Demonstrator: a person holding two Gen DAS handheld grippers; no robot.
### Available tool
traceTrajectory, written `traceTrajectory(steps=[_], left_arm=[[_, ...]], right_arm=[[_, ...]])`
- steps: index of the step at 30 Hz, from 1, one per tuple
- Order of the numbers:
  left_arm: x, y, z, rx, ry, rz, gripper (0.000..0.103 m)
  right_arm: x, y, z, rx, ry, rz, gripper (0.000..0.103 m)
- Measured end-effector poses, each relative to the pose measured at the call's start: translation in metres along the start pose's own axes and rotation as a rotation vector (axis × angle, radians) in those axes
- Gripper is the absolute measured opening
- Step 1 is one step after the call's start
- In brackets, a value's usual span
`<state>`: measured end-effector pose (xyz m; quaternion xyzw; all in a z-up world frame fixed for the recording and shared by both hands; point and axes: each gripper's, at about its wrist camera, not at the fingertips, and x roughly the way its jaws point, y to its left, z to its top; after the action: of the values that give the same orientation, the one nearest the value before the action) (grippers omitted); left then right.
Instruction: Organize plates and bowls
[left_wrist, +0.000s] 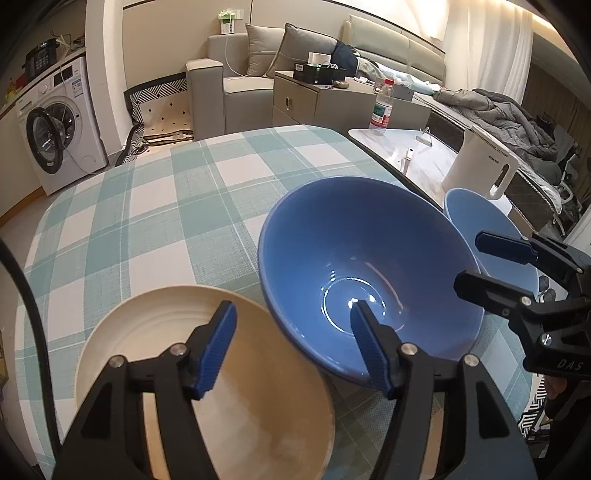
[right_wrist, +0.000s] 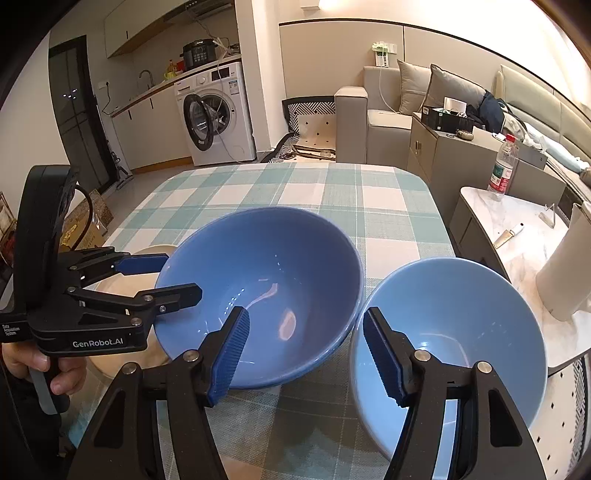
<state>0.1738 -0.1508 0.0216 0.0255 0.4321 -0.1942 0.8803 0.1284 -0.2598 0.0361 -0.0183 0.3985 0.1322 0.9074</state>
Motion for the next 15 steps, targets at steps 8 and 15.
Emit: traceTrajectory(steps=[8, 15], left_arm=[[-0.004, 0.001, 0.0, -0.012, -0.017, -0.013, 0.079], [-0.013, 0.001, 0.0, -0.025, -0.045, -0.047, 0.102]], right_arm=[[0.002, -0.003, 0.0, 0.023, 0.003, 0.021, 0.092], [-0.004, -0.009, 0.002, 0.045, -0.022, 0.002, 0.102]])
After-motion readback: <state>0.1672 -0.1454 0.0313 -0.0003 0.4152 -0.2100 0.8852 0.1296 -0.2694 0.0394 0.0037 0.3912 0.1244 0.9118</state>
